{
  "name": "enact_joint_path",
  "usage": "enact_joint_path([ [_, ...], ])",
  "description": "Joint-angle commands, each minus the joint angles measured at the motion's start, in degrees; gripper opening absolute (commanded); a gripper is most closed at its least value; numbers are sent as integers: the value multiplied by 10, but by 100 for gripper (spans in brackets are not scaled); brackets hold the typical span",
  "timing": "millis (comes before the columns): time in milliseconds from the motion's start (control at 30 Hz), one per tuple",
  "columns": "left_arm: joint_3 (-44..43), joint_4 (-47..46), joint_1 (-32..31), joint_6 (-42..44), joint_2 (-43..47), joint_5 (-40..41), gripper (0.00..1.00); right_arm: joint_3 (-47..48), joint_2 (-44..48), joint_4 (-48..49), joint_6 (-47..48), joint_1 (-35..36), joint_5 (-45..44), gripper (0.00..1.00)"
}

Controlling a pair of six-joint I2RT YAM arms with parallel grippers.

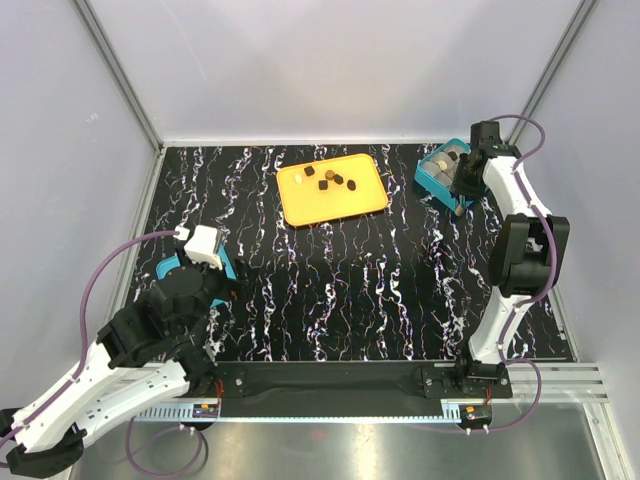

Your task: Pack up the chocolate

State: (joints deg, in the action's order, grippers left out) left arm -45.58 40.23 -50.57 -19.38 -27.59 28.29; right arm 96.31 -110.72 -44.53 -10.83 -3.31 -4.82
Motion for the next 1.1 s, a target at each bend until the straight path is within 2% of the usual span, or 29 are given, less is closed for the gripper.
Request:
enact_joint_path([
  [0, 0, -23, -2, 2, -4, 7, 99, 25, -12, 16, -2, 1, 1, 38],
  [167, 1, -23, -2, 3, -6, 6, 99, 49, -13, 4, 0, 1, -7, 44],
  [467, -1, -23, -2, 3, -19, -5, 99, 71, 37, 1, -2, 30, 6, 45],
  [633, -3, -22, -1, 4, -41, -30, 99, 80, 51, 20, 14, 151, 6, 45],
  [767, -3, -23, -1, 7, -58, -60, 99, 68, 41, 76, 50, 222, 37, 47],
  [900, -3, -24, -1, 11, -81, -100, 99, 84, 3, 81, 100, 270, 39, 48],
  [1067, -4, -23, -1, 10, -84, -99, 99, 121, -48, 63, 173, 295, 35, 49],
])
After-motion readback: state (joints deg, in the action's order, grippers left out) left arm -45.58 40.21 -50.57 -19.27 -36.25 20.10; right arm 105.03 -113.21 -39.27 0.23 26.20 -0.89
